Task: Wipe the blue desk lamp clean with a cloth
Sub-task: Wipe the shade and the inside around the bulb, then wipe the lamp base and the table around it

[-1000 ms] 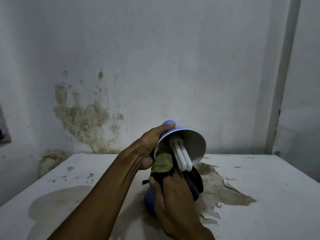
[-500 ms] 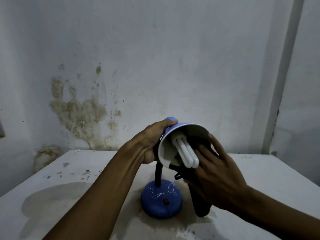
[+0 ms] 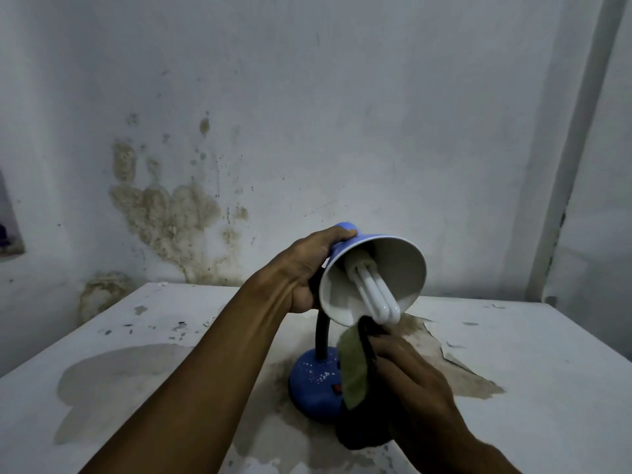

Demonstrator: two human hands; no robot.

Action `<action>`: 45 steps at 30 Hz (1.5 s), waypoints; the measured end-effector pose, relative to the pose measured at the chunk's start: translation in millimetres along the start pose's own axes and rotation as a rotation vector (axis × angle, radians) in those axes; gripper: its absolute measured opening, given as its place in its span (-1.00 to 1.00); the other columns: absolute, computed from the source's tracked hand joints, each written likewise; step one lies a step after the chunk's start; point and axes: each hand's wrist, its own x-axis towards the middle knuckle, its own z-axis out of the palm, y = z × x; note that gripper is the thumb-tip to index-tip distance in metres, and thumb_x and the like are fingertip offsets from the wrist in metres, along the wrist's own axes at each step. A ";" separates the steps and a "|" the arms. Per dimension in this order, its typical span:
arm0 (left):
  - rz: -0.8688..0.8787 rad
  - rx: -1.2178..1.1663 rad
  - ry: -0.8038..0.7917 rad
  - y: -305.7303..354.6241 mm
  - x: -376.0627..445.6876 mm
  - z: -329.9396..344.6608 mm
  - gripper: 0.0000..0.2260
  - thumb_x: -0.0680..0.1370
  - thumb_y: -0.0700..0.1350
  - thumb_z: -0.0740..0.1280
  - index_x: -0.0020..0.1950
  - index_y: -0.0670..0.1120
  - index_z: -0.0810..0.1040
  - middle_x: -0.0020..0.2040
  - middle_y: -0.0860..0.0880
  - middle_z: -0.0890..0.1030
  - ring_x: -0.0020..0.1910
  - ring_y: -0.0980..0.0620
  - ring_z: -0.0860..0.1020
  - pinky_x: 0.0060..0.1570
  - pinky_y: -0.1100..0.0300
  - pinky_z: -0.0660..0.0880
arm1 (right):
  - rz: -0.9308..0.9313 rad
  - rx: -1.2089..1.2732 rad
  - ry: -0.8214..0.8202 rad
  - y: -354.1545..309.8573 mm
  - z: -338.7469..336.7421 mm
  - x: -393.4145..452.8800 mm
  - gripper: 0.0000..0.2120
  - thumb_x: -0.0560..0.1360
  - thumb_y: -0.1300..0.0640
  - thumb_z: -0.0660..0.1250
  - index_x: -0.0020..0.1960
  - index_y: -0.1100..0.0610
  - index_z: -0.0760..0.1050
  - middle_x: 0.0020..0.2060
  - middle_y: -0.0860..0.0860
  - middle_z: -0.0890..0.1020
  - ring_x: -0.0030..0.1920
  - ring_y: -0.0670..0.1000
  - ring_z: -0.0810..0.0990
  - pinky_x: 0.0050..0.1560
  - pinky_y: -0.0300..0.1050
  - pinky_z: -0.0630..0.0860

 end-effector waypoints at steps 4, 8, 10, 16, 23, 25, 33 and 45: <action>0.019 0.020 -0.015 -9.8 4.3 -4.5 -0.61 0.51 0.17 0.36 0.20 -0.06 0.61 -0.02 -0.16 0.63 -0.18 -0.12 0.61 -0.21 0.11 0.59 | 0.470 0.248 0.227 -6.2 -14.1 -16.6 -0.43 0.44 0.51 0.37 0.12 -0.16 0.58 -0.01 -0.29 0.66 0.06 -0.38 0.58 0.05 -0.54 0.41; 0.168 0.086 0.149 -30.6 8.2 -15.9 -0.79 0.58 0.00 0.31 0.00 -0.10 0.66 -0.14 -0.15 0.64 -0.24 -0.09 0.62 -0.19 0.00 0.60 | 0.898 0.487 0.470 4.8 -21.1 -11.1 -0.54 0.53 0.30 0.36 -0.14 -0.31 0.66 -0.15 -0.27 0.72 -0.02 -0.20 0.68 -0.08 -0.42 0.56; 0.275 0.087 0.268 -48.5 11.6 -25.0 -0.85 0.55 -0.15 0.31 -0.05 -0.09 0.69 -0.20 -0.12 0.68 -0.33 -0.02 0.66 -0.35 0.12 0.60 | 1.003 0.573 0.519 16.3 -24.3 -10.2 -0.67 0.54 0.25 0.35 -0.15 -0.18 0.68 -0.16 -0.13 0.74 -0.02 -0.01 0.70 -0.05 -0.16 0.63; 0.043 0.481 0.540 -157.0 37.8 -28.5 0.06 0.15 -0.02 0.53 0.57 -0.06 0.10 0.34 -0.23 0.47 0.30 -0.22 0.47 0.21 -0.07 0.49 | 1.204 0.785 0.615 30.6 -23.2 -6.9 -0.84 0.59 0.24 0.29 -0.04 0.07 0.63 -0.10 0.02 0.72 -0.01 0.09 0.69 -0.01 0.01 0.67; -0.080 1.084 0.772 -210.1 75.8 17.7 0.27 0.19 0.46 0.39 0.55 -0.12 -0.30 0.39 -0.28 0.27 0.34 -0.26 0.30 0.30 -0.17 0.24 | 1.349 0.966 0.693 34.7 -12.8 -10.3 -0.83 0.60 0.23 0.27 0.12 0.15 0.60 0.02 0.09 0.70 0.02 0.10 0.69 0.00 0.04 0.65; -0.090 1.118 0.780 -208.7 81.9 18.2 0.28 0.15 0.48 0.38 0.54 -0.13 -0.25 0.37 -0.28 0.30 0.32 -0.26 0.33 0.29 -0.18 0.24 | 1.356 0.976 0.685 37.7 -11.6 -13.2 -0.83 0.60 0.22 0.28 0.14 0.15 0.60 0.00 0.08 0.71 -0.01 0.07 0.71 -0.08 -0.02 0.68; 0.031 1.078 0.528 -201.1 82.4 -27.9 0.38 -0.16 0.42 0.43 0.51 0.06 -0.17 0.34 -0.13 0.37 0.33 -0.19 0.39 0.26 -0.09 0.40 | 1.427 1.065 0.606 57.3 0.6 -22.6 -0.84 0.60 0.25 0.27 0.09 0.16 0.61 -0.11 0.06 0.73 -0.14 0.03 0.73 -0.21 -0.08 0.67; 0.041 1.114 0.063 -175.1 83.4 -88.7 0.45 -0.18 0.27 0.65 0.55 0.17 -0.10 0.52 0.08 0.27 0.39 0.06 0.33 0.24 0.24 0.37 | 1.316 0.850 0.217 81.6 57.1 -14.6 -0.77 0.59 0.35 0.24 0.03 0.10 0.60 -0.22 -0.03 0.71 -0.21 -0.02 0.68 -0.25 -0.15 0.64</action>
